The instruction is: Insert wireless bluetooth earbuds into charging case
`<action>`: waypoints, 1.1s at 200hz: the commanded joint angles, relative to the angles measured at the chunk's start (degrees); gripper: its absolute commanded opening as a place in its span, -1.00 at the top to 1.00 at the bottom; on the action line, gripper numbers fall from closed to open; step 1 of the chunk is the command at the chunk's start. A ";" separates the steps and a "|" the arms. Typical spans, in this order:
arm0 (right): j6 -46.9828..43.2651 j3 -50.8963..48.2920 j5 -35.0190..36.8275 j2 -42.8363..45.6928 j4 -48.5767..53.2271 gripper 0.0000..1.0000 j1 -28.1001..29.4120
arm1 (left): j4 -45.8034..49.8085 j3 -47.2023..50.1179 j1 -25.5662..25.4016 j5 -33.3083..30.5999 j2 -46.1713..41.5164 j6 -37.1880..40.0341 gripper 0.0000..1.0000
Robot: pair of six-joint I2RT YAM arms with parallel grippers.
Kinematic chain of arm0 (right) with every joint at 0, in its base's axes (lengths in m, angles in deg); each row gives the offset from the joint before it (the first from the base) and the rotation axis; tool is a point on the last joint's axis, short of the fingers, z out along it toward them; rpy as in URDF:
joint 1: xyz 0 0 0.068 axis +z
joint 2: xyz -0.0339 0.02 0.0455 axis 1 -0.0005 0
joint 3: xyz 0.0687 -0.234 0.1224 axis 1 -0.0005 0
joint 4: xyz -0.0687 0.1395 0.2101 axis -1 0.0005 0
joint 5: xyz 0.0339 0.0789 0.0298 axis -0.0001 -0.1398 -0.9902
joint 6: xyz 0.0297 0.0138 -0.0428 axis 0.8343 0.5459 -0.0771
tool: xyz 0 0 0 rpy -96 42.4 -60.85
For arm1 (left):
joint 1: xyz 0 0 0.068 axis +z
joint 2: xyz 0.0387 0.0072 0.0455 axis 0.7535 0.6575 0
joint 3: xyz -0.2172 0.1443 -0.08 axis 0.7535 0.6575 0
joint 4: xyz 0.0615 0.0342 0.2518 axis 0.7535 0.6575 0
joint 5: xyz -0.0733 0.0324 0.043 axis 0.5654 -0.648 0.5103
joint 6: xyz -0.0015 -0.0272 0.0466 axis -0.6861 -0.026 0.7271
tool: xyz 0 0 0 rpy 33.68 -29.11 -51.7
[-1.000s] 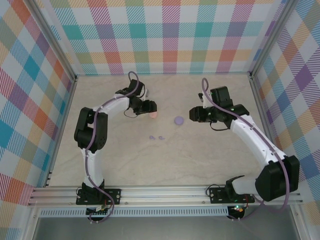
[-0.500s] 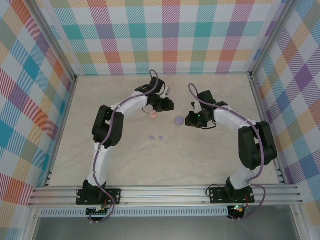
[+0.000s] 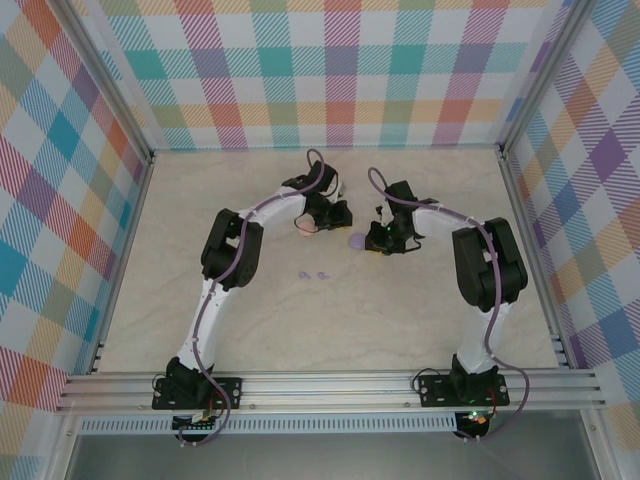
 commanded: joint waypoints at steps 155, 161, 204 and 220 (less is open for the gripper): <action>-0.98 8.94 -0.43 -6.73 2.84 0.69 -0.39 | -2.28 15.82 -2.16 1.58 -10.21 -1.62 0.54; -1.09 9.02 -0.17 -6.63 2.93 0.69 -0.44 | -2.40 16.45 -2.26 1.31 -10.70 -1.89 0.54; -0.43 7.98 5.99 -4.20 4.93 0.61 -0.40 | -2.08 18.69 -2.22 -1.39 -12.83 -1.68 0.45; -0.21 7.12 7.92 -2.92 6.18 0.60 -0.48 | -1.00 17.27 -2.04 -1.63 -12.37 -0.63 0.43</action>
